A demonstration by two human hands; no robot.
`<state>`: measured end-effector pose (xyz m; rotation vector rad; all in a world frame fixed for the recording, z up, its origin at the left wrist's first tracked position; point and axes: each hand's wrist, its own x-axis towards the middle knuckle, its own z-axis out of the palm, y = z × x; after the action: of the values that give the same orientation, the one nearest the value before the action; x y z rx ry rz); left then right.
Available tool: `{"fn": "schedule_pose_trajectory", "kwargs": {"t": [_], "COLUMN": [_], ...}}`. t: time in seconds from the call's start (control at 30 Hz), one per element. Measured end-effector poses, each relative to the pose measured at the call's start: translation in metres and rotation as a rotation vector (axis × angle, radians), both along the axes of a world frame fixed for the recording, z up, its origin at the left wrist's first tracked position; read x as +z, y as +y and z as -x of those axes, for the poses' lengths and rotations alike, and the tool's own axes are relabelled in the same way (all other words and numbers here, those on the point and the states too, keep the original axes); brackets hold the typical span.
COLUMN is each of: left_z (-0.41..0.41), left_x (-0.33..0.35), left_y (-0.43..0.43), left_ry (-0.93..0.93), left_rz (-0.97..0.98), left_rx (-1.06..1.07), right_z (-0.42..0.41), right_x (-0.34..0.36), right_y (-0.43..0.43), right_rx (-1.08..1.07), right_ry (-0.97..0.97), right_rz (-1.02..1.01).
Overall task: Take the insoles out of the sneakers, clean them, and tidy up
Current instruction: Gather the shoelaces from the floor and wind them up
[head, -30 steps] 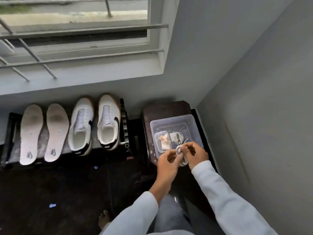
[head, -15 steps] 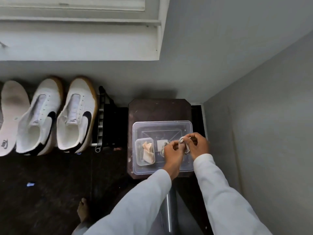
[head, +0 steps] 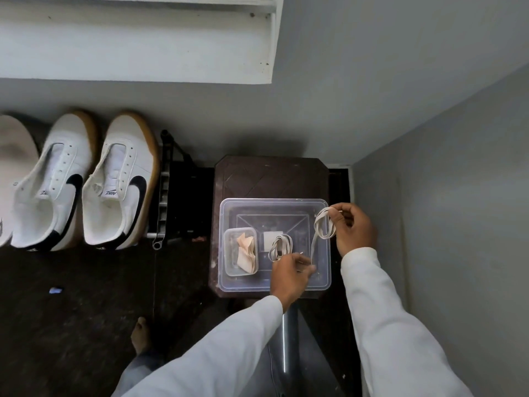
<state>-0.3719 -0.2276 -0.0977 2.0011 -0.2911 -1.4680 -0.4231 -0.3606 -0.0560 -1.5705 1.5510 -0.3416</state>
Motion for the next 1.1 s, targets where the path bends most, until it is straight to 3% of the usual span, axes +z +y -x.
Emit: {"fn": "schedule_pose_trajectory", "kwargs": {"t": [0.1, 0.23, 0.4, 0.8, 0.97, 1.1], "left_z": [0.003, 0.006, 0.015, 0.032, 0.024, 0.016], "left_x": [0.005, 0.015, 0.009, -0.012, -0.011, -0.003], "left_y": [-0.007, -0.028, -0.036, -0.012, -0.004, 0.013], "left_ry": [0.003, 0.254, 0.364, 0.502, 0.504, 0.376], "left_rz": [-0.005, -0.028, -0.100, -0.180, -0.136, -0.038], "left_rx": [0.189, 0.551, 0.718, 0.567, 0.507, 0.360], "right_z": [0.002, 0.002, 0.007, 0.008, 0.003, 0.002], "right_x": [-0.003, -0.011, -0.030, -0.055, -0.055, -0.046], "right_y": [0.004, 0.019, 0.033, 0.044, 0.047, 0.050], "right_rx": [-0.022, -0.071, -0.004, 0.586, 0.707, 0.663], "right_ry": [-0.015, -0.013, 0.060, 0.547, 0.619, 0.526], "right_rz": [-0.007, -0.012, 0.002, 0.126, 0.181, 0.272]}}
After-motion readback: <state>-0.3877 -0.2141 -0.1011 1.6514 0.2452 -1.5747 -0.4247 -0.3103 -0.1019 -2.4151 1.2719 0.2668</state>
